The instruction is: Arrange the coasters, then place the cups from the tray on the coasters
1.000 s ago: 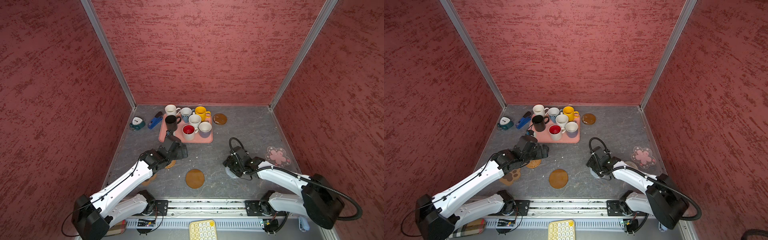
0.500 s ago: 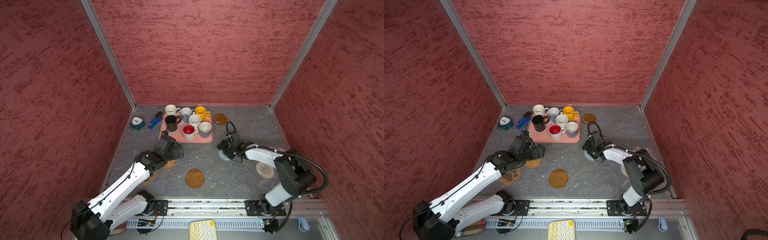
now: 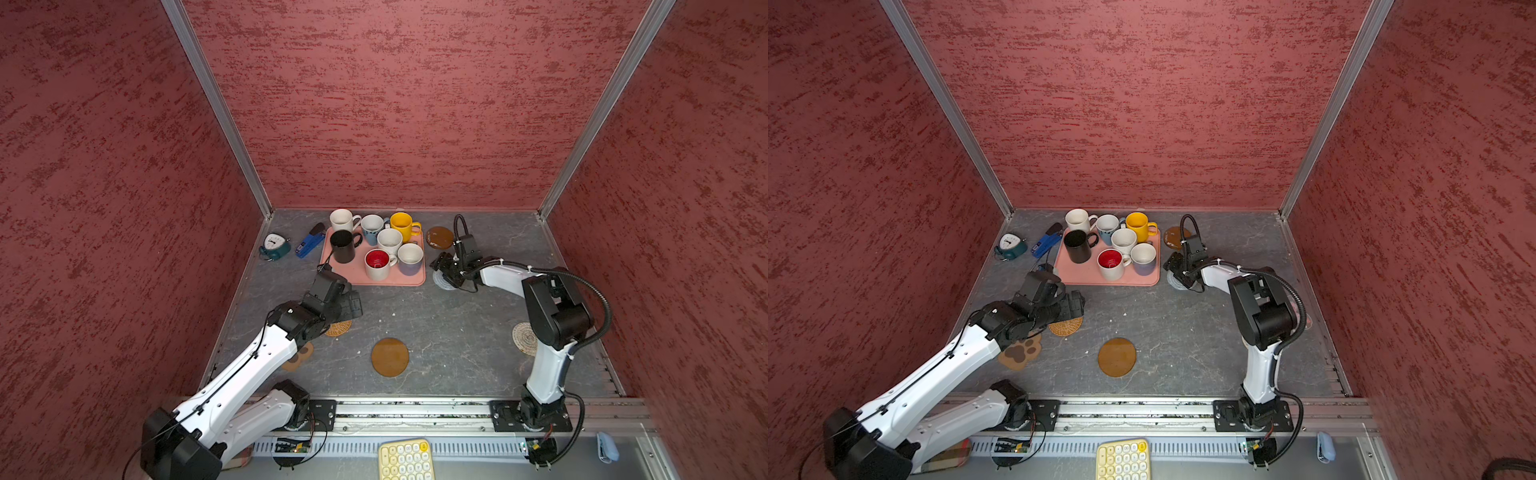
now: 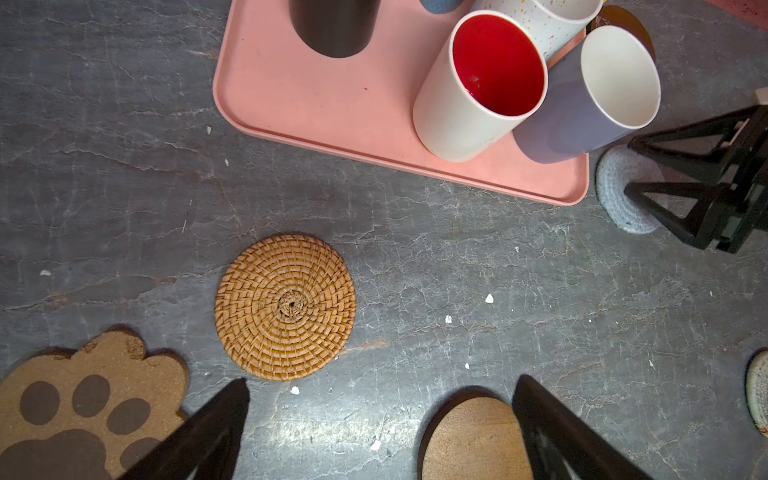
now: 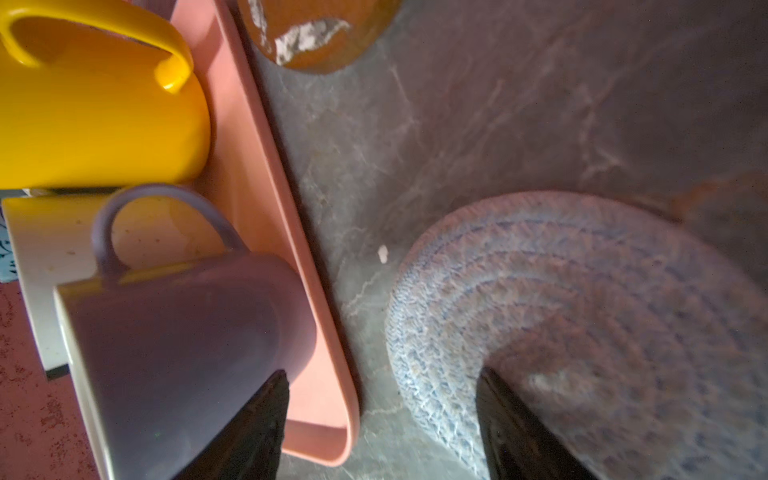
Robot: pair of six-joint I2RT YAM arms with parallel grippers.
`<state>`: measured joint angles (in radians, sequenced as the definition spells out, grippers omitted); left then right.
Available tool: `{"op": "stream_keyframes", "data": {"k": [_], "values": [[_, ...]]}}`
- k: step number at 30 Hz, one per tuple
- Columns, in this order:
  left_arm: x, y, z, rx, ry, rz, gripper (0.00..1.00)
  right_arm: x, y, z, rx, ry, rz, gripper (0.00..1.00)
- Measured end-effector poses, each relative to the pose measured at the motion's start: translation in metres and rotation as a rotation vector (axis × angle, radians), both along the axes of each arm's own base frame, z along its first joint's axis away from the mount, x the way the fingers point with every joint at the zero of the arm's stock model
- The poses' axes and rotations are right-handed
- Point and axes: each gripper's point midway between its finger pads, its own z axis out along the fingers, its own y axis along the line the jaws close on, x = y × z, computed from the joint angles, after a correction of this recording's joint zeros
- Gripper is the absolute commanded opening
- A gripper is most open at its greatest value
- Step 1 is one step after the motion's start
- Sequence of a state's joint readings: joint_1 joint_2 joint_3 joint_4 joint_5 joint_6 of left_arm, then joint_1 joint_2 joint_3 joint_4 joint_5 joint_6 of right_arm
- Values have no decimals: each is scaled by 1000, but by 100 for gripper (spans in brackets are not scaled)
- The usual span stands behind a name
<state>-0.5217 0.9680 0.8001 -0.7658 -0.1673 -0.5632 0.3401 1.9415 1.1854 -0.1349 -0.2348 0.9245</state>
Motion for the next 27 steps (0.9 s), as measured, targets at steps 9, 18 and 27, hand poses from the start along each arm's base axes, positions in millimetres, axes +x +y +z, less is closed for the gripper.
{"op": "stream_keyframes", "data": {"k": [9,18,27], "values": [[-4,1,-4,6,24,-5,99,28,11,2,15,-28,17,72],[-1,1,-1,18,28,-11,99,36,8,3,21,-32,20,73],[10,-4,28,13,-24,-34,99,37,8,7,37,-39,52,77]]}}
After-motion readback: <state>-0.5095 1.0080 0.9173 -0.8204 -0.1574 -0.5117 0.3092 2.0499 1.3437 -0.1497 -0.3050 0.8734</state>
